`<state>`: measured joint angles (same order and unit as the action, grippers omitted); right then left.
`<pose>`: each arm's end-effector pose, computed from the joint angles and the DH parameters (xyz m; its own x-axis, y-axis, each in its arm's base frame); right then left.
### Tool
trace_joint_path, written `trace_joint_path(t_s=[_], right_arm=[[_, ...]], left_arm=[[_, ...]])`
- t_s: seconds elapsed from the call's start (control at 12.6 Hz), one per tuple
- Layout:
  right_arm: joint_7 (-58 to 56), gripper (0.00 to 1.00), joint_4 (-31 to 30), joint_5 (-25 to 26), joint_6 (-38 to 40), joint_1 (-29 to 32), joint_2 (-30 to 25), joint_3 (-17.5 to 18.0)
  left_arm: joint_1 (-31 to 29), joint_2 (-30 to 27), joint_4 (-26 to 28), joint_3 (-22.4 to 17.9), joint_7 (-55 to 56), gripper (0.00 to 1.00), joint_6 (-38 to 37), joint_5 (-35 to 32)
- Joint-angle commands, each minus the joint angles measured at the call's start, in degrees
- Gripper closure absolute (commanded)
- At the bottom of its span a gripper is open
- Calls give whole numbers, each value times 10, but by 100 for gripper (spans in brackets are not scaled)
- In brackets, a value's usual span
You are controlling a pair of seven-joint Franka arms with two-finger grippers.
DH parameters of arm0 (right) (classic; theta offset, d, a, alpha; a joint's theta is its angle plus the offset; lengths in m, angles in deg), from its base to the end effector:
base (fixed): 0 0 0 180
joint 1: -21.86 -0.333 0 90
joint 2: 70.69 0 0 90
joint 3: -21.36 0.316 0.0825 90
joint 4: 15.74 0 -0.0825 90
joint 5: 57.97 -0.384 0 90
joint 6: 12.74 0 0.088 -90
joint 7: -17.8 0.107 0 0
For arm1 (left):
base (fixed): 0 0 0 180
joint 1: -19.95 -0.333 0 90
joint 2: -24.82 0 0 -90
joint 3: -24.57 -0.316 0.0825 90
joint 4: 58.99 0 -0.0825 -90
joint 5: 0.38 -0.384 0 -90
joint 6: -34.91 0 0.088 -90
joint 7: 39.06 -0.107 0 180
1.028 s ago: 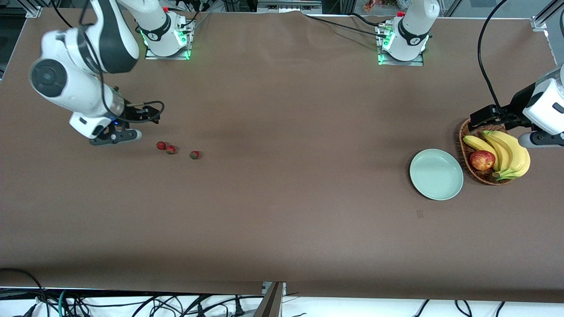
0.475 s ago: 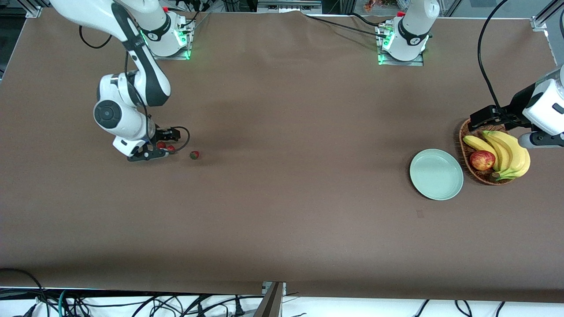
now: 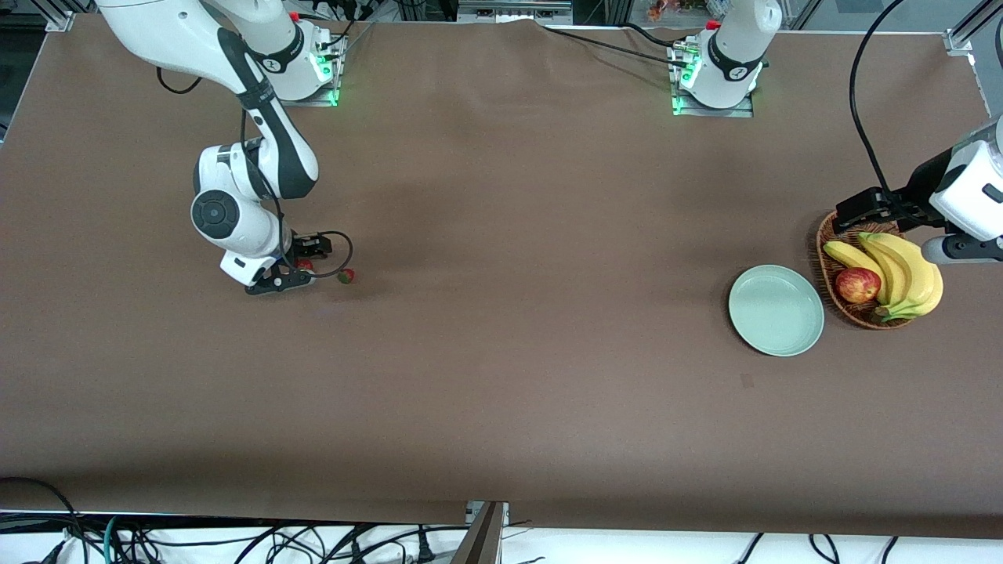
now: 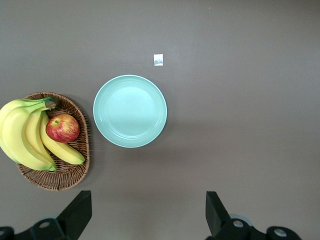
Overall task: Collect all strawberries into plate
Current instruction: 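Reach the right gripper down and grasp a strawberry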
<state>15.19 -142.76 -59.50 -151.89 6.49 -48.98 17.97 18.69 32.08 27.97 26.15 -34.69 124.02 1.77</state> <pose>0.5210 0.1097 0.1909 0.9590 0.2299 -0.1657 0.2332 -0.9724 0.0005 0.5889 -0.0064 0.5758 0.9933 0.0699 -0.0919 0.0733 -0.9967 0.0340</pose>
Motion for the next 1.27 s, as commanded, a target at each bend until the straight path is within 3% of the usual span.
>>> trace_joint_path(t_s=[0.0, 0.24, 0.47, 0.71, 0.95, 1.19], right_arm=[[-15, 6, 9, 5, 1, -2, 3, 1], [-65, 8, 32, 16, 3, -2, 18, 0], [-65, 18, 35, 79, 2, -3, 26, 1], [-71, 33, 34, 80, 2, -3, 28, 1], [-71, 37, 28, 80, 1, -2, 32, 1], [-69, 47, 28, 79, 0, -3, 39, 2]], left_arm=[[-1, 6, -14, 0, 6, 0, -5, 6], [-1, 6, -14, 0, 6, 0, -5, 6], [-4, 6, -14, 0, 5, 0, -5, 6], [-5, 8, -14, 0, 5, 0, -5, 6], [-4, 8, -14, 1, 6, 0, -5, 6], [-5, 9, -14, 0, 6, 0, -5, 6]])
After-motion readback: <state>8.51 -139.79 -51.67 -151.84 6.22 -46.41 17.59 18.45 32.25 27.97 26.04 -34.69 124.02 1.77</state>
